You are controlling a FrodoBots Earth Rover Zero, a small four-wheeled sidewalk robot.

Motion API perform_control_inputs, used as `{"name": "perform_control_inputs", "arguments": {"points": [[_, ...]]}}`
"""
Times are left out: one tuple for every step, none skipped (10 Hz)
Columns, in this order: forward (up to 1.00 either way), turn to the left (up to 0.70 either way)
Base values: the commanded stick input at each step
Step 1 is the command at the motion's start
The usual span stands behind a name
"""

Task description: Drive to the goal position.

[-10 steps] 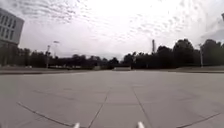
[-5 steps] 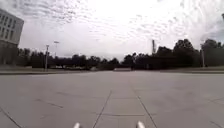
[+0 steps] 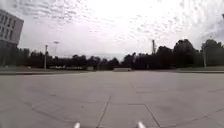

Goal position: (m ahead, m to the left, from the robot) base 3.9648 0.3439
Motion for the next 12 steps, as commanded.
{"name": "perform_control_inputs", "arguments": {"points": [[0.70,0.00],[0.70,0.00],[0.70,0.00],[0.70,0.00],[0.70,0.00],[0.70,0.00],[0.70,0.00],[0.70,0.00],[0.70,0.00],[0.70,0.00],[0.70,0.00],[0.70,0.00]]}}
